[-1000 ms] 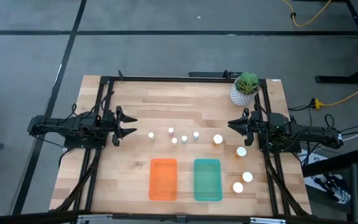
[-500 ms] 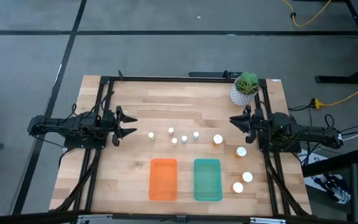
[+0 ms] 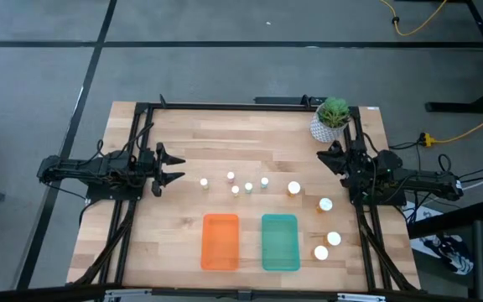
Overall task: Pick and place medicine bottles into bin by pill shape (circle, oval)
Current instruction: Put the left small yellow pill bottle into the orange bin
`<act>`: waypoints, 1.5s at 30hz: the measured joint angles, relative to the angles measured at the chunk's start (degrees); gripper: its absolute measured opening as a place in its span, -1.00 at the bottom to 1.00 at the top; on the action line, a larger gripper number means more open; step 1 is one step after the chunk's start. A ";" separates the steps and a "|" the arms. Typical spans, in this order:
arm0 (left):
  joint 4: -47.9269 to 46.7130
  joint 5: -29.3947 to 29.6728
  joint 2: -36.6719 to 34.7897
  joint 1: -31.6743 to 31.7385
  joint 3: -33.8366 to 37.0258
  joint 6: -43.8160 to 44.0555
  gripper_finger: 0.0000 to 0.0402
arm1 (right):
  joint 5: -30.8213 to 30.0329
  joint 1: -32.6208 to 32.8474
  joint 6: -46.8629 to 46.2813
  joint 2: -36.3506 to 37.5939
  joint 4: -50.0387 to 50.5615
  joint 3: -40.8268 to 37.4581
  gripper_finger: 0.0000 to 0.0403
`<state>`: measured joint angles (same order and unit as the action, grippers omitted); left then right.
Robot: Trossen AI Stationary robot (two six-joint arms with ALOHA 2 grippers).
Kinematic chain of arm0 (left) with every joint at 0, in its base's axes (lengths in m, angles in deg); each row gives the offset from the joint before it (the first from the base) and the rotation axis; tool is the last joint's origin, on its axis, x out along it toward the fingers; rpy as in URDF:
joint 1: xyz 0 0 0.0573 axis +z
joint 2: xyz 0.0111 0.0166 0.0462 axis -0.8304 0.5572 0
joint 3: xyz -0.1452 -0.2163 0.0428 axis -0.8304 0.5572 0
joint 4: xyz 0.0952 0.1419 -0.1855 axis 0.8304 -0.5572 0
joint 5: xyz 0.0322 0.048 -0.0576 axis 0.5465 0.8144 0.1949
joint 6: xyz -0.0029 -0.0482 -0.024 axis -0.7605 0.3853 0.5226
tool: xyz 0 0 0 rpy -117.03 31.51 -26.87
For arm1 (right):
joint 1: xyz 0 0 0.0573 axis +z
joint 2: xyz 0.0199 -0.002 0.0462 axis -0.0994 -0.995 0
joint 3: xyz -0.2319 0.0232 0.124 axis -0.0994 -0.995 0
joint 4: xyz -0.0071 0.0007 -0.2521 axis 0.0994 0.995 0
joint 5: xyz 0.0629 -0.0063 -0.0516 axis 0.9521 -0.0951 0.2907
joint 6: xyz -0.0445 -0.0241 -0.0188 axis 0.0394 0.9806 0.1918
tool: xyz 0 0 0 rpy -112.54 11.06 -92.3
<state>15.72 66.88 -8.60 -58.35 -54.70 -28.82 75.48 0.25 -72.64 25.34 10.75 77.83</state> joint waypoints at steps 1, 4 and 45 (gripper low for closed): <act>0.02 0.02 0.00 0.00 -0.01 0.02 0.09 | 0.04 0.02 -0.86 0.00 -0.76 0.00 -0.58; 0.02 0.06 0.00 0.01 -0.02 0.00 0.09 | 0.09 0.00 -1.85 0.00 -4.21 0.44 -0.48; 17.87 13.00 11.79 -3.00 -7.86 16.60 0.05 | -9.24 0.01 0.16 0.00 0.79 4.15 0.06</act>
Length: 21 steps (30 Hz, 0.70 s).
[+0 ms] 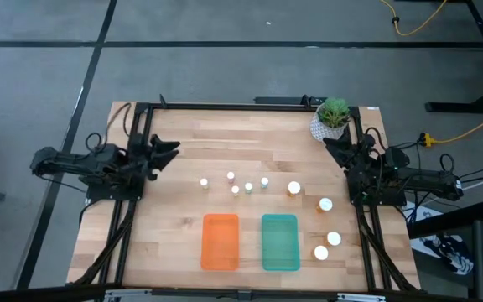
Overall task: Pick and place medicine bottles into bin by pill shape (circle, oval)
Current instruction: Put the left small yellow pill bottle into the orange bin
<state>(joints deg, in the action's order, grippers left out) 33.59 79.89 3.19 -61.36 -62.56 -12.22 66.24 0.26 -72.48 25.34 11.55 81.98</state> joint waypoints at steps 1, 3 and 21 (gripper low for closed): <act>-1.46 -0.05 2.78 -0.51 -1.87 -0.05 0.05 | -0.24 0.00 0.00 0.00 0.01 0.00 0.06; -4.82 -0.11 8.77 -1.38 -6.13 -0.95 0.05 | -0.27 0.01 0.03 0.00 0.00 0.00 0.06; -50.01 -2.27 49.07 -6.42 -32.95 -9.08 0.05 | -0.28 -0.01 -1.57 0.00 -0.09 0.00 0.06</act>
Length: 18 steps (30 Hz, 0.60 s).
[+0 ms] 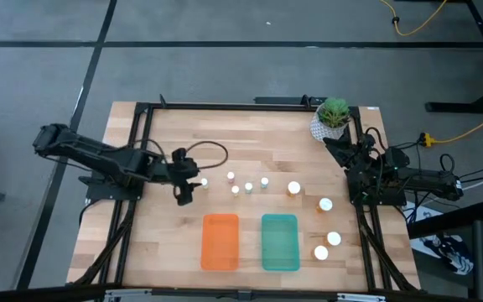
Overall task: Pick and place medicine bottles into bin by pill shape (circle, oval)
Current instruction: Put the left small yellow pill bottle into the orange bin
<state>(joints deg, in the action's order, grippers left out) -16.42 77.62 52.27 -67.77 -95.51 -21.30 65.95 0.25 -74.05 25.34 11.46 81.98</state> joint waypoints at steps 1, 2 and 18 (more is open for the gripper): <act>0.09 0.00 1.07 0.00 0.00 0.00 0.05 | -0.01 0.02 0.00 0.00 0.00 0.00 0.06; 0.05 0.00 1.99 0.00 0.00 0.00 0.05 | -0.01 0.02 0.00 0.00 0.00 0.00 0.06; 0.17 -0.39 11.38 1.97 0.00 0.40 0.06 | 0.01 0.02 0.03 0.00 0.10 0.00 0.06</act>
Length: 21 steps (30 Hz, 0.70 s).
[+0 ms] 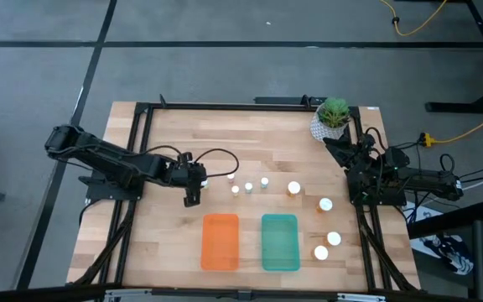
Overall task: Pick and place medicine bottles into bin by pill shape (circle, oval)
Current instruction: Put the left small yellow pill bottle into the orange bin
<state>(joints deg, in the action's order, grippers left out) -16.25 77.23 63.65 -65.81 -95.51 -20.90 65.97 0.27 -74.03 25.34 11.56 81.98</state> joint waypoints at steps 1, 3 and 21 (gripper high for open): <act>-0.04 -0.24 0.19 0.22 0.00 0.00 0.05 | 0.00 -0.01 -0.01 0.00 0.01 0.00 0.06; 0.12 -0.77 0.75 0.67 0.00 -0.01 0.05 | 0.01 0.00 0.01 0.00 0.11 0.00 0.06; 2.97 -4.12 8.12 4.50 0.02 -3.39 0.05 | 0.04 0.00 -0.05 0.00 3.09 -0.02 0.06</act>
<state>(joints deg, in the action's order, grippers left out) -13.28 73.11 71.77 -61.31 -95.48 -24.29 66.01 0.26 -74.08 25.34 14.65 81.96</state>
